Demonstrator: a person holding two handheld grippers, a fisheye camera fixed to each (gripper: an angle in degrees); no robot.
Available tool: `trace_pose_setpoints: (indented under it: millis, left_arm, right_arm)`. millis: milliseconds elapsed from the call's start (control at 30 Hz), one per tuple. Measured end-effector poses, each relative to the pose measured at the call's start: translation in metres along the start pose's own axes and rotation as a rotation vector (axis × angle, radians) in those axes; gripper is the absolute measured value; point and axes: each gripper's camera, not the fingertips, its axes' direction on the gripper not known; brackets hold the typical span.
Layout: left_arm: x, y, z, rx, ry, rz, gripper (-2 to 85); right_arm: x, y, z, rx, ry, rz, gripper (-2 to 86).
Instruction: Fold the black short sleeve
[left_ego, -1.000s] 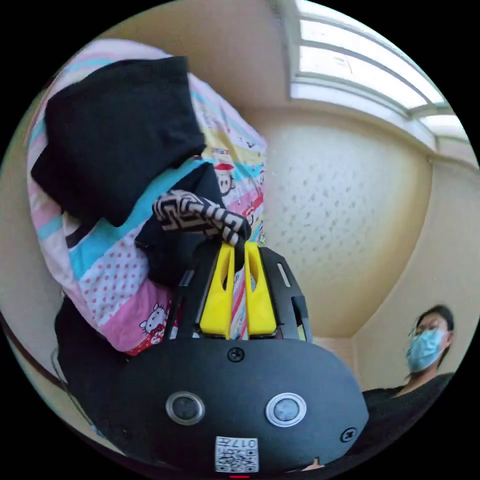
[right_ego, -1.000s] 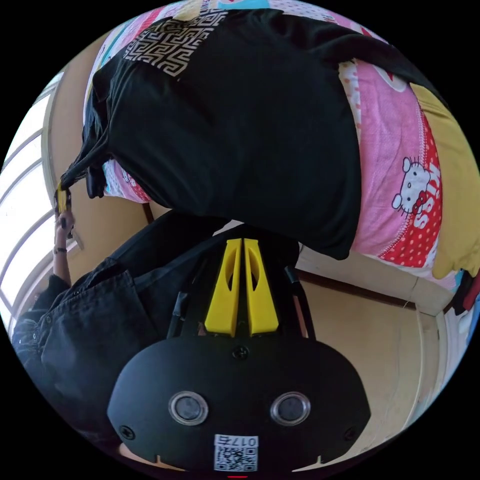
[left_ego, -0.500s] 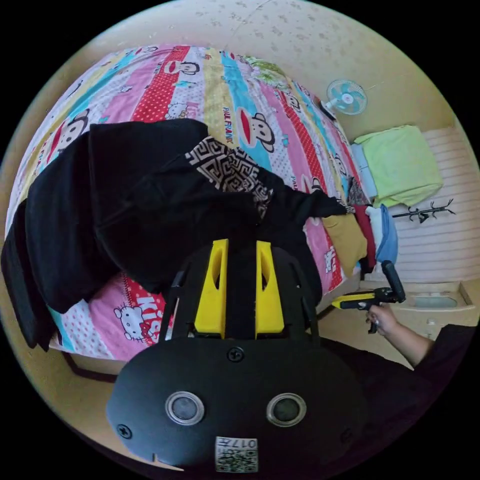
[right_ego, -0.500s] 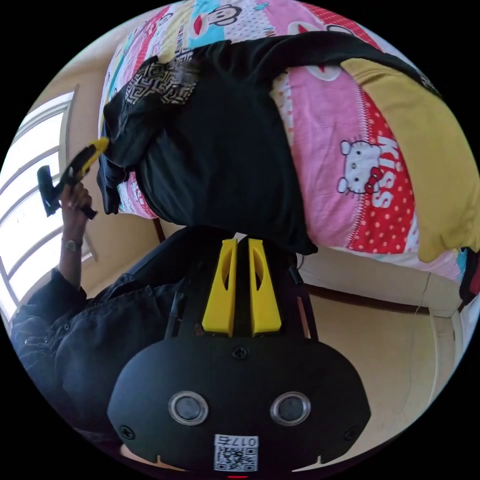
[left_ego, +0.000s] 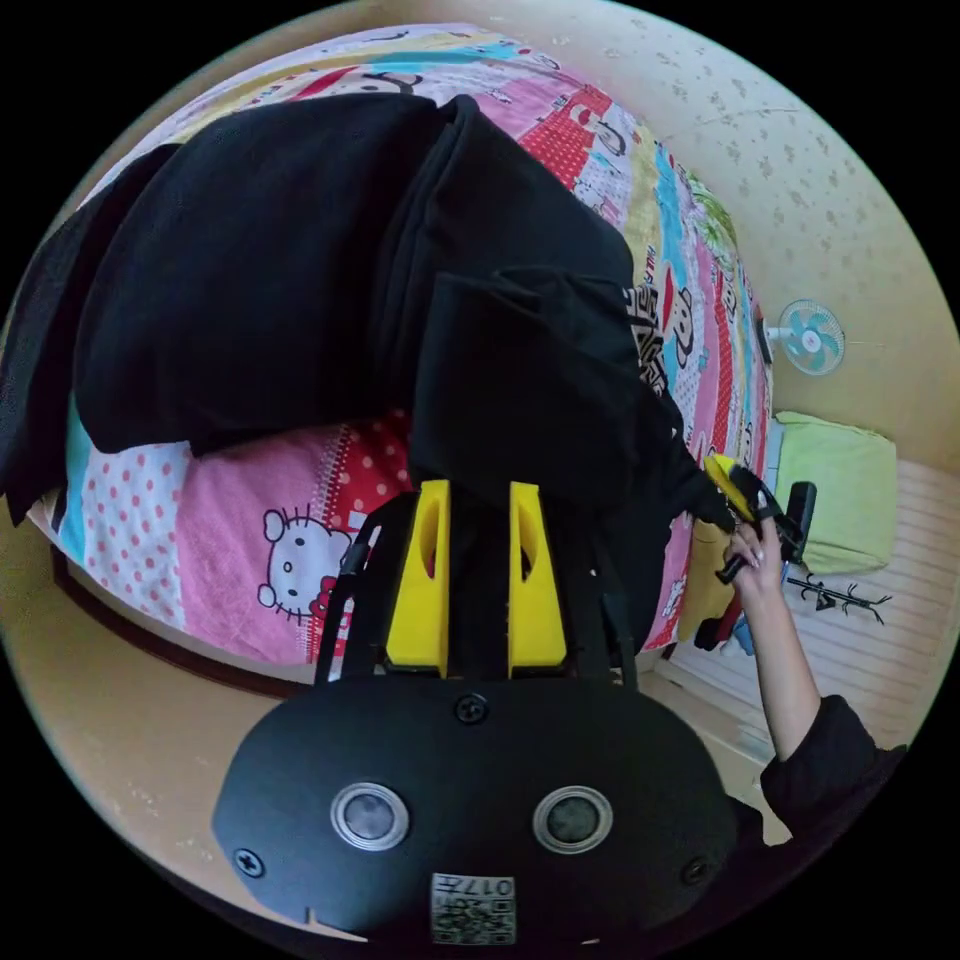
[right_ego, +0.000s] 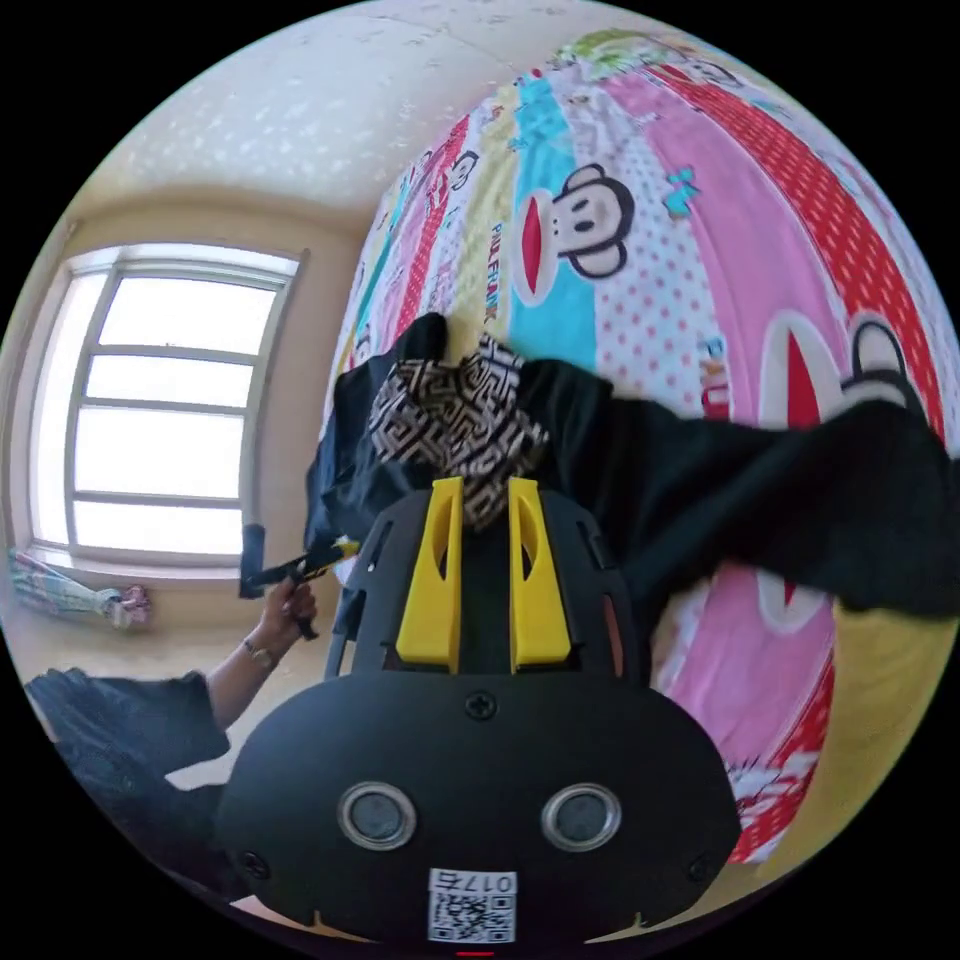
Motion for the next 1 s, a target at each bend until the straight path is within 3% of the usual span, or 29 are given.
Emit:
trace_pose_setpoints:
  millis: [167, 233, 333, 433, 567, 667, 833, 933, 1000]
  left_arm:
    - [-0.011, 0.001, 0.008, 0.02, 0.006, 0.031, 4.4]
    - [-0.015, 0.004, 0.0, 0.05, 0.022, 0.043, 4.0]
    - [-0.02, 0.003, -0.013, 0.069, 0.056, 0.076, 4.0]
    - [-0.023, -0.003, -0.015, 0.082, 0.041, 0.109, 4.3]
    - [-0.034, -0.017, 0.009, -0.002, 0.005, 0.056, 6.1]
    - [-0.042, -0.003, 0.012, -0.039, 0.014, 0.036, 7.8]
    - [-0.057, 0.04, 0.011, -0.087, 0.026, -0.023, 8.1]
    - [-0.056, 0.065, 0.022, -0.114, 0.079, -0.058, 7.9]
    - [-0.048, 0.079, 0.039, -0.151, 0.072, -0.068, 7.9]
  right_arm:
    - [-0.016, -0.033, 0.069, -0.268, 0.162, -0.2, 7.3]
    - [-0.04, -0.025, 0.058, -0.233, 0.235, -0.296, 4.3]
    - [-0.06, -0.009, 0.008, -0.048, 0.292, -0.238, 3.2]
    - [-0.05, 0.005, -0.008, 0.016, 0.335, -0.177, 3.0]
    - [-0.01, 0.013, 0.008, -0.164, 0.377, -0.009, 3.4]
    - [0.005, 0.037, -0.048, -0.04, 0.298, 0.091, 4.5]
    - [0.091, 0.103, -0.201, 0.342, 0.275, 0.499, 8.6]
    - [0.149, 0.14, -0.237, 0.508, 0.136, 0.705, 9.7]
    - [0.17, 0.138, -0.237, 0.514, 0.105, 0.742, 9.9]
